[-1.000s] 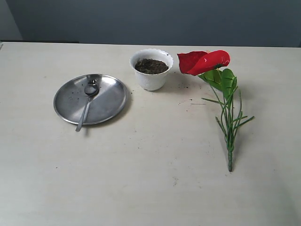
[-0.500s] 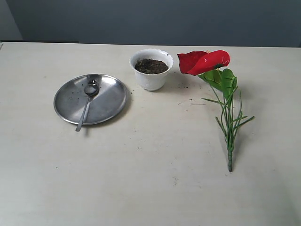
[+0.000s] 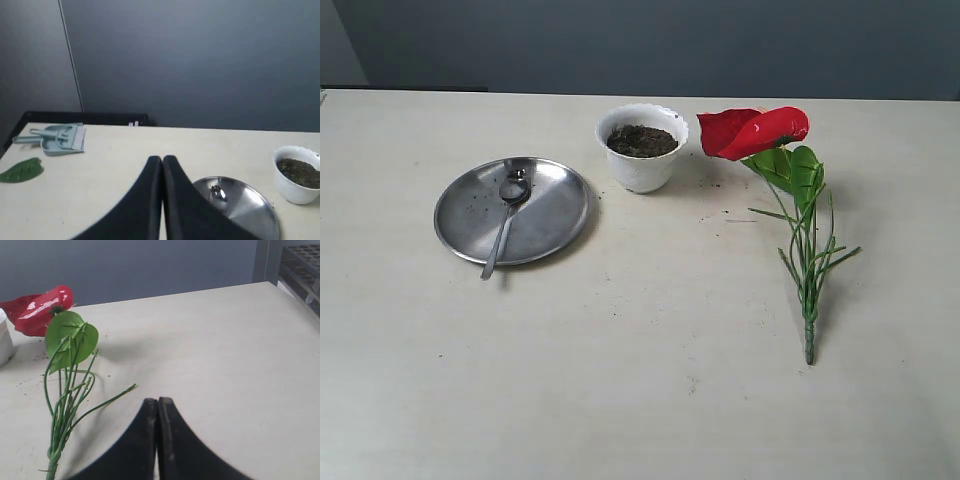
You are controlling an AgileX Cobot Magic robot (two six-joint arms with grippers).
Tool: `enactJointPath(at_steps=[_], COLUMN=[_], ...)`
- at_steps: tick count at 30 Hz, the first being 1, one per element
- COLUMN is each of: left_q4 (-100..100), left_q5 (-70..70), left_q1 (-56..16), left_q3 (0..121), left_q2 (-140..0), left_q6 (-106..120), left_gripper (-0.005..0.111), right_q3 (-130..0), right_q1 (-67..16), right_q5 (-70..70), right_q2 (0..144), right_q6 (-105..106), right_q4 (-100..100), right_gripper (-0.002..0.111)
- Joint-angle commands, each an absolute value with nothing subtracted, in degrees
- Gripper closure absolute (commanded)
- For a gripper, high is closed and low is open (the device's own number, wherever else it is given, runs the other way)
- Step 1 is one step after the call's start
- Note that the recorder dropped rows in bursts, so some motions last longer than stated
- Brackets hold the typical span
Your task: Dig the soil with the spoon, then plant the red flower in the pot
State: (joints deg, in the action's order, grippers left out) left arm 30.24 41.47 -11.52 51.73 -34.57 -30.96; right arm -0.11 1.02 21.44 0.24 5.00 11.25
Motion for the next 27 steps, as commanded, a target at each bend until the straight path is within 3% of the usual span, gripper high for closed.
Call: enactJointPath(at_steps=[1, 27], left_q4=[26.0, 18.8], left_q5=[40.1, 45.4], left_q1=[-11.6, -11.6], left_q3=[50.7, 50.8], left_q2=[-29.1, -18.4], left_q6=[-24.9, -17.4], left_gripper=[0.106, 0.106], right_q3=[0.0, 0.0], right_q1=[1.0, 1.0], right_q5=[20.8, 20.8], right_q2=[0.0, 0.0], right_q6=[5.1, 5.1], right_q4=[11.0, 11.0], right_gripper=[0.108, 0.108])
